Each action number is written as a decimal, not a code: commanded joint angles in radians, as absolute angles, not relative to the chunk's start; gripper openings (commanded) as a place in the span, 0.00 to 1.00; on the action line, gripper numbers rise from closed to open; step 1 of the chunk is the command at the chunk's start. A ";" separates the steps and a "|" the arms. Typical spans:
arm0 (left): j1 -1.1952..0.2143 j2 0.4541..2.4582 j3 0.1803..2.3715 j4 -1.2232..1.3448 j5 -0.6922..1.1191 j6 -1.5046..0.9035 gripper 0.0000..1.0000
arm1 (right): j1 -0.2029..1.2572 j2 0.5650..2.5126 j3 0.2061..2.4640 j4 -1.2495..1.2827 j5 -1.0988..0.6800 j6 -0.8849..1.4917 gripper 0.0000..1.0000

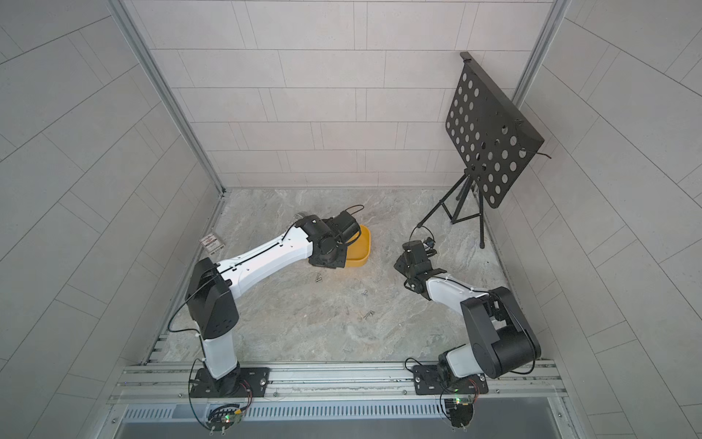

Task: Put the screws on the desktop into the storage box
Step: Place the screw in the storage box, then pick up the screw from the center of the board.

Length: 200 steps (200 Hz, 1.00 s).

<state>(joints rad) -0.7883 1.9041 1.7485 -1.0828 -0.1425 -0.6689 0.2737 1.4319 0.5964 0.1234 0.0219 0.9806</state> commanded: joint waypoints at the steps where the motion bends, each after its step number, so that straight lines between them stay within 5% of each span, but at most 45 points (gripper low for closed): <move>1: -0.738 1.987 1.844 -1.131 -0.162 -0.609 0.03 | 0.273 1.445 0.617 0.106 0.023 0.977 0.46; 126: -0.599 2.313 2.045 -1.138 -0.110 -0.528 0.05 | 0.272 1.474 0.657 0.094 0.002 0.974 0.47; 200: -0.595 2.199 2.014 -1.150 -0.161 -0.514 0.37 | 0.272 1.481 0.660 0.094 0.000 0.977 0.47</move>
<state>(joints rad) -0.6014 2.3066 2.0201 -1.1164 -0.1211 -0.5278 0.2737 1.4754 0.6453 0.1078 -0.0044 0.9802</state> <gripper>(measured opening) 0.350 0.470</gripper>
